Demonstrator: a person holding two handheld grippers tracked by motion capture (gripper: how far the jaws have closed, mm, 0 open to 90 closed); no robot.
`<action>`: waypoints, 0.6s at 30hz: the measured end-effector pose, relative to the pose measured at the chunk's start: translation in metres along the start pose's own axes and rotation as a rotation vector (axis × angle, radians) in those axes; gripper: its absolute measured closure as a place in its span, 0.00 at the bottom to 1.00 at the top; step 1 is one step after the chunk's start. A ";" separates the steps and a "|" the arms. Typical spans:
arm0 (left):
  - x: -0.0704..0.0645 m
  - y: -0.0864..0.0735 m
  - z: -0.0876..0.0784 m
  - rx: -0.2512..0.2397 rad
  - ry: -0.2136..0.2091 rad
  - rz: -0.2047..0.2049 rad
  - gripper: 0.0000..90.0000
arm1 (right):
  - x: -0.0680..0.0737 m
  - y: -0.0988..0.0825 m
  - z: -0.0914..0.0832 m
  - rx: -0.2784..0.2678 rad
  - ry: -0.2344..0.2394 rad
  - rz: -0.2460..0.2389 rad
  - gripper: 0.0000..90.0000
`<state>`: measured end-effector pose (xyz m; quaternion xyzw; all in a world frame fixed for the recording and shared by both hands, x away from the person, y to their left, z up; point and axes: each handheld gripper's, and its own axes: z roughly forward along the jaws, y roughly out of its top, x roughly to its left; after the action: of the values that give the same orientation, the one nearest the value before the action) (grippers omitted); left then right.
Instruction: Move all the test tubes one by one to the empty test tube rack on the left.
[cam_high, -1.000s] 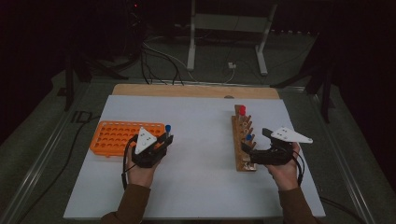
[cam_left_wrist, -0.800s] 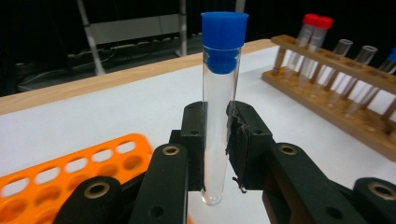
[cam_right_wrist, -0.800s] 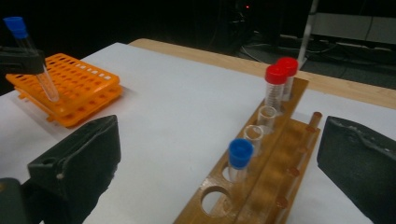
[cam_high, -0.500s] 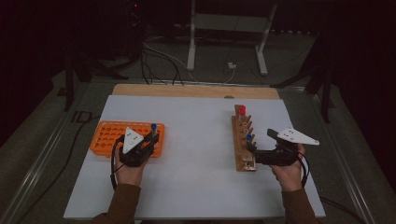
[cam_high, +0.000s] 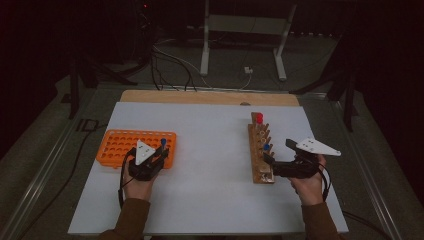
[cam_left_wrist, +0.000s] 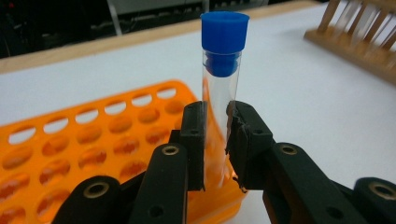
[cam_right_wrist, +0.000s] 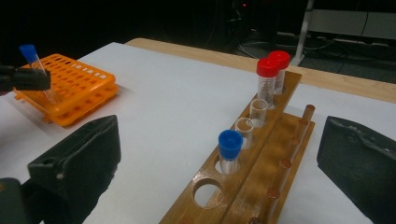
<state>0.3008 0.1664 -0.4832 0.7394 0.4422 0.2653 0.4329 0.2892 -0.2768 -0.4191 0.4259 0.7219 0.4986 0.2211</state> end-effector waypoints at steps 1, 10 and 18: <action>0.000 -0.002 0.001 0.009 0.000 0.003 0.85 | 0.000 0.000 0.000 0.001 0.000 0.000 0.00; -0.001 -0.007 0.004 0.045 0.001 0.021 0.85 | 0.000 -0.001 0.001 0.006 0.003 -0.001 0.00; -0.003 -0.010 0.006 0.074 -0.002 0.035 0.85 | -0.001 -0.001 0.001 0.004 -0.003 -0.001 0.00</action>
<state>0.2996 0.1635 -0.4947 0.7627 0.4382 0.2555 0.4012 0.2899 -0.2771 -0.4205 0.4270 0.7228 0.4962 0.2215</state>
